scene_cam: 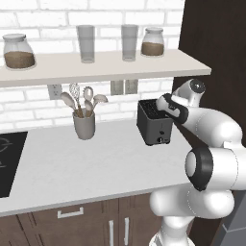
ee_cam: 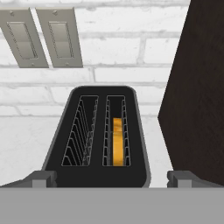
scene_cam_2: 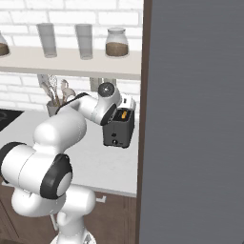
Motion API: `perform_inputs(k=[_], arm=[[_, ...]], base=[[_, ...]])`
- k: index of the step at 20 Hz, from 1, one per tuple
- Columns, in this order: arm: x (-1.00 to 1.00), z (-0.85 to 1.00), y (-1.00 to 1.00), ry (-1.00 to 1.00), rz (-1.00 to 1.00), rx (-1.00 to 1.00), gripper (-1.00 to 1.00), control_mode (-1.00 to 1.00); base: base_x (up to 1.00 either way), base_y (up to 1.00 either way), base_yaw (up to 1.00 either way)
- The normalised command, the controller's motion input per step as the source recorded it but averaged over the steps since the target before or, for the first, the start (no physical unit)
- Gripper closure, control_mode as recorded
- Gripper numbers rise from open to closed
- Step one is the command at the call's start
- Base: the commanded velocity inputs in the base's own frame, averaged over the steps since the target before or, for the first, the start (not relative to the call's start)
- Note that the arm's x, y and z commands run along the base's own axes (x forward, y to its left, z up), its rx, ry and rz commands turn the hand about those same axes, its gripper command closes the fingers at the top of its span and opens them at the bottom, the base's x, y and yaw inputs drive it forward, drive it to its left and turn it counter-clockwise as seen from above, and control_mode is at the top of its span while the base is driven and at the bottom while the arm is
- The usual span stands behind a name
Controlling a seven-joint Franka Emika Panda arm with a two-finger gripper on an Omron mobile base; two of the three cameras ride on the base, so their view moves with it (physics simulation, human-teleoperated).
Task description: Start the toaster. Once the lever pops up, take the bread to the plate on the dining counter.
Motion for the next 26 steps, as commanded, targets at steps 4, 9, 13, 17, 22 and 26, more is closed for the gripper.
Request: perform_inputs(k=[4,9,13,17,22,26], arm=[[0.00,0.00,0.00,0.00,0.00,0.00,-1.00,-1.00],[0.00,0.00,0.00,0.00,0.00,0.00,-1.00,-1.00],[0.00,0.00,0.00,0.00,0.00,0.00,-1.00,-1.00],[0.00,0.00,0.00,0.00,0.00,0.00,-1.00,-1.00],[0.00,0.00,0.00,0.00,0.00,0.00,-1.00,-1.00],[0.00,0.00,0.00,0.00,0.00,0.00,-1.00,-1.00]], base=[[0.00,0.00,0.00],[0.00,0.00,0.00],[0.00,0.00,0.00],[0.00,0.00,0.00],[0.00,0.00,0.00],[0.00,0.00,0.00]])
